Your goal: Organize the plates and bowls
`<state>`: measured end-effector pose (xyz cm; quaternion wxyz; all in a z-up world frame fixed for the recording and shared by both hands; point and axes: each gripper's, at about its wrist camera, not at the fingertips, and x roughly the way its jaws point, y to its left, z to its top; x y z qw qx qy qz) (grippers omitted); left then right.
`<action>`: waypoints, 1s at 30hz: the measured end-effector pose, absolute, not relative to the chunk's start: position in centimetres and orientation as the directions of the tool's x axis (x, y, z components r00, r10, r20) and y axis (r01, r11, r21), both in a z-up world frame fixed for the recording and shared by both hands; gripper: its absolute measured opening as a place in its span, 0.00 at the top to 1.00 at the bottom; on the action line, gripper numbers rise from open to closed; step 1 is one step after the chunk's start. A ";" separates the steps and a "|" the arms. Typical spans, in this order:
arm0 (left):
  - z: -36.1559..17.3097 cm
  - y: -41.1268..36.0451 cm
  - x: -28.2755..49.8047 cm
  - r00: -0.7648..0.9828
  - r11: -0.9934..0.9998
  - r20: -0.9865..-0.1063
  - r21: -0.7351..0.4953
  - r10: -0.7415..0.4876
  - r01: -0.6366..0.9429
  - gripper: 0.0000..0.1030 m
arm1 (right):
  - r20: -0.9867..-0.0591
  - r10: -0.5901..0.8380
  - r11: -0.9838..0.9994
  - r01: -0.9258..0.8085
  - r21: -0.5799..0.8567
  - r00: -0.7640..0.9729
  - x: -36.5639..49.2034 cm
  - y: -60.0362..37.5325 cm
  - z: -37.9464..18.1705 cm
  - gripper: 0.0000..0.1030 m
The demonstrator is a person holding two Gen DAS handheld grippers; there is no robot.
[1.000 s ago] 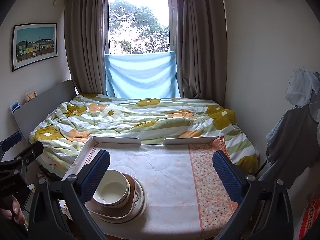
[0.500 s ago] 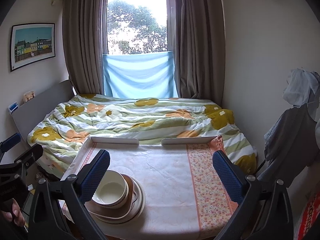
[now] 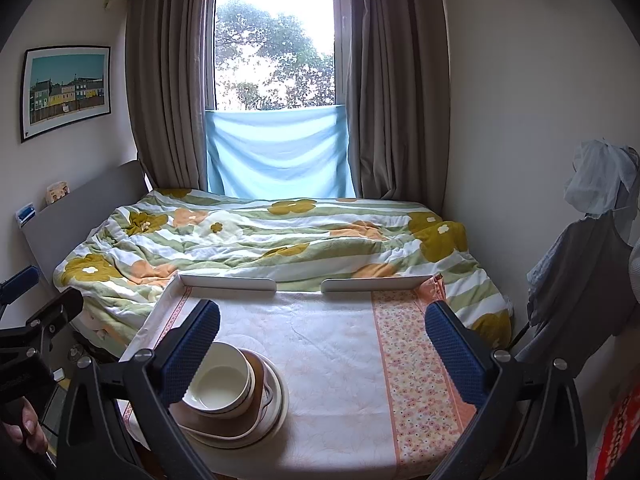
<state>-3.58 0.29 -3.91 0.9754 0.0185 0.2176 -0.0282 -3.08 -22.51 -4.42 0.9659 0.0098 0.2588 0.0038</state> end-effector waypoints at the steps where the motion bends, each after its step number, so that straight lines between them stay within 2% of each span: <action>1: -3.9 0.3 -3.6 0.904 0.998 -0.425 0.024 -0.046 0.062 0.00 | -0.500 0.013 1.000 -0.003 0.021 0.866 -3.1 -22.5 -4.4 0.01; 30: -3.6 0.1 -4.3 0.914 0.999 -0.405 0.021 -0.034 0.046 0.00 | -0.490 0.007 1.000 0.002 0.018 0.872 -2.8 -23.2 -4.1 0.01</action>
